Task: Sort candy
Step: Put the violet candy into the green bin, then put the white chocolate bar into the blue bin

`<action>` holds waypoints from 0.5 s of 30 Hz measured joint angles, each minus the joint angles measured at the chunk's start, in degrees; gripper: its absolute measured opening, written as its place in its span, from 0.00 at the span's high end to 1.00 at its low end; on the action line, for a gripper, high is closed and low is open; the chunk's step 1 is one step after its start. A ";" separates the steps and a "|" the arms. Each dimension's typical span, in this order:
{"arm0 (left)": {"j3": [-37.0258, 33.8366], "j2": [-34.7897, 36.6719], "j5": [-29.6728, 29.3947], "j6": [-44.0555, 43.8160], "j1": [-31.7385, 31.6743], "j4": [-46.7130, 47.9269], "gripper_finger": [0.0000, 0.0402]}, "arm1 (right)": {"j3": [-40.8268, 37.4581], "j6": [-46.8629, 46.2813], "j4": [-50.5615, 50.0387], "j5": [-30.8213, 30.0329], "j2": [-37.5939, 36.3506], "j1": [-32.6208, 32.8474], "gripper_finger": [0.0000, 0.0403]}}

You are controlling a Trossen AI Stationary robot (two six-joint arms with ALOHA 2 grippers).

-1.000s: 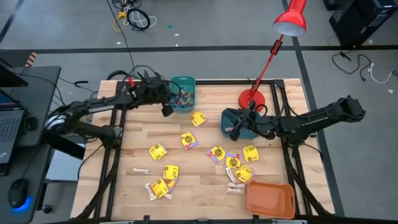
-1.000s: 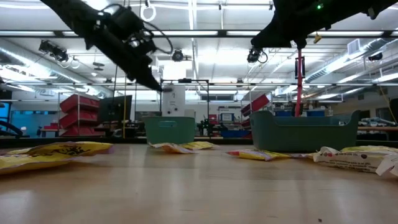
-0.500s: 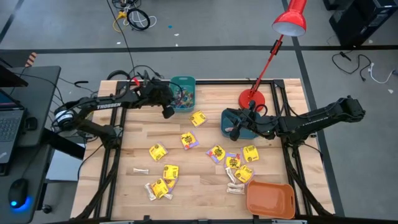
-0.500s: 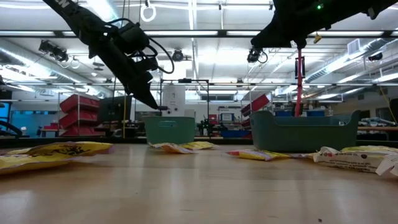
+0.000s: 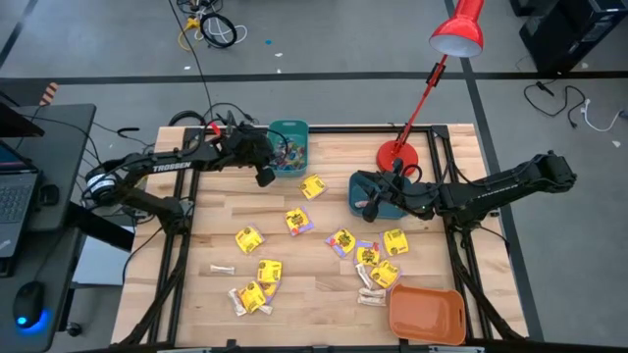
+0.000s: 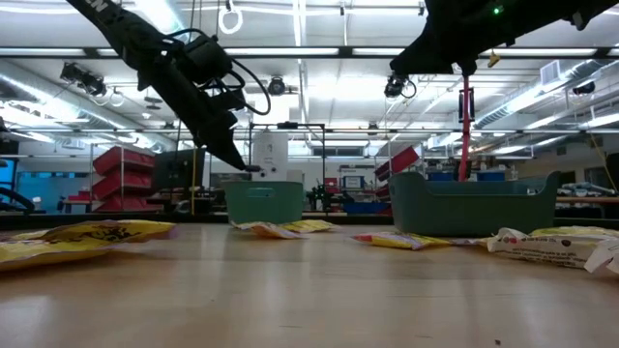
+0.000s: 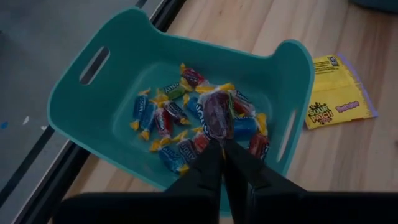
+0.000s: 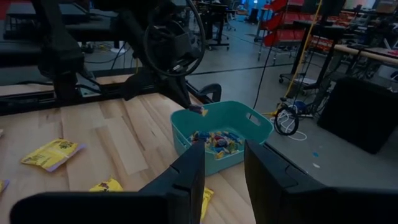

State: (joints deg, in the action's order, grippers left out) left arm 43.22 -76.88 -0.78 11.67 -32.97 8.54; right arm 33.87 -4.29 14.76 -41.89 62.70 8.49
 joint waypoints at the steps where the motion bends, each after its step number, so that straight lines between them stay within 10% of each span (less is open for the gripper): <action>1: 0.00 0.00 0.00 -0.09 0.00 0.00 0.94 | 0.00 0.00 -0.01 0.00 0.00 0.00 0.76; 15: -0.02 0.00 -0.12 -1.58 0.00 -0.20 0.76 | 0.00 0.00 -0.11 0.02 0.00 0.00 0.76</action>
State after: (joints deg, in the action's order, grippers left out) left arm 43.20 -76.88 -0.90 10.08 -32.97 8.34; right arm 33.87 -4.29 14.66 -41.87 62.70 8.49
